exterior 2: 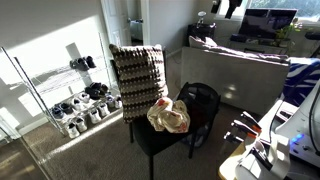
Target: Put the peach shirt in the laundry basket
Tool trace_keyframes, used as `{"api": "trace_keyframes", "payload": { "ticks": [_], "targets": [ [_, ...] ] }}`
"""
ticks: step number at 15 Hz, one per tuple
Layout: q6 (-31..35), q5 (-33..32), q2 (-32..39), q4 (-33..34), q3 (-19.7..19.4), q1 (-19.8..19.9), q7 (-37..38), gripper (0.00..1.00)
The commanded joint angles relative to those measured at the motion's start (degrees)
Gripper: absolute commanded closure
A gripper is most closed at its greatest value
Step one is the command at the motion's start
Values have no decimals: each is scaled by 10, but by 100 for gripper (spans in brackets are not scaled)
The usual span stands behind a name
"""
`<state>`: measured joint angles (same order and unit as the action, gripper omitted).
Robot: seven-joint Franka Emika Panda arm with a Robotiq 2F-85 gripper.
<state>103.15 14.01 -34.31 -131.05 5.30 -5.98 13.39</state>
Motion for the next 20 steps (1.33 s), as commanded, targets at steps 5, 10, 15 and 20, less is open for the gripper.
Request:
{"api": "trace_keyframes", "payload": {
  "ticks": [5,10,15,20],
  "targets": [
    [-2,4,0,1,6,8,-4,0],
    [-4,-18,9,6,9,8,-23,0],
    [-24,-89,23,12,9,-3,-107,0],
    [-8,-148,23,3,8,-9,-190,0]
  ]
}}
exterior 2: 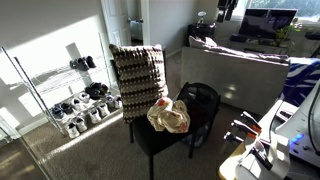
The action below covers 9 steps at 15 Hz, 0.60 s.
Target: Put the peach shirt in the laundry basket
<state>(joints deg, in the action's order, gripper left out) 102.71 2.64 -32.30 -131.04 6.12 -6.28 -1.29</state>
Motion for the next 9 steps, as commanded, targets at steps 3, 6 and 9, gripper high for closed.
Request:
{"api": "trace_keyframes", "payload": {
  "ticks": [3,6,9],
  "targets": [
    [-9,-76,4,4,2,-7,-73,0],
    [-6,-84,3,5,-5,-17,-101,0],
    [2,-93,5,5,-7,-21,-119,0]
  ]
}}
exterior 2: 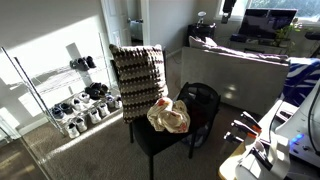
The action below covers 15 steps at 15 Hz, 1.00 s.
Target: Put the peach shirt in the laundry basket
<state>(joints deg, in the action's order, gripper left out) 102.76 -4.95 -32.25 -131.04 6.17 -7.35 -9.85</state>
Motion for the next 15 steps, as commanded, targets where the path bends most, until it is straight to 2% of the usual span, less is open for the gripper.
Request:
{"api": "trace_keyframes", "payload": {
  "ticks": [1,2,3,6,14,15],
  "targets": [
    [39,-19,-60,-100,-52,-7,-93,0],
    [28,-21,-63,-105,-63,-11,-125,0],
    [4,-8,-14,-34,-29,-8,-56,0],
    [16,-10,-43,-88,-67,-6,-109,0],
    [16,-11,-53,-93,-65,-11,-112,0],
    [32,1,-46,-96,-61,-14,-97,0]
  ]
}}
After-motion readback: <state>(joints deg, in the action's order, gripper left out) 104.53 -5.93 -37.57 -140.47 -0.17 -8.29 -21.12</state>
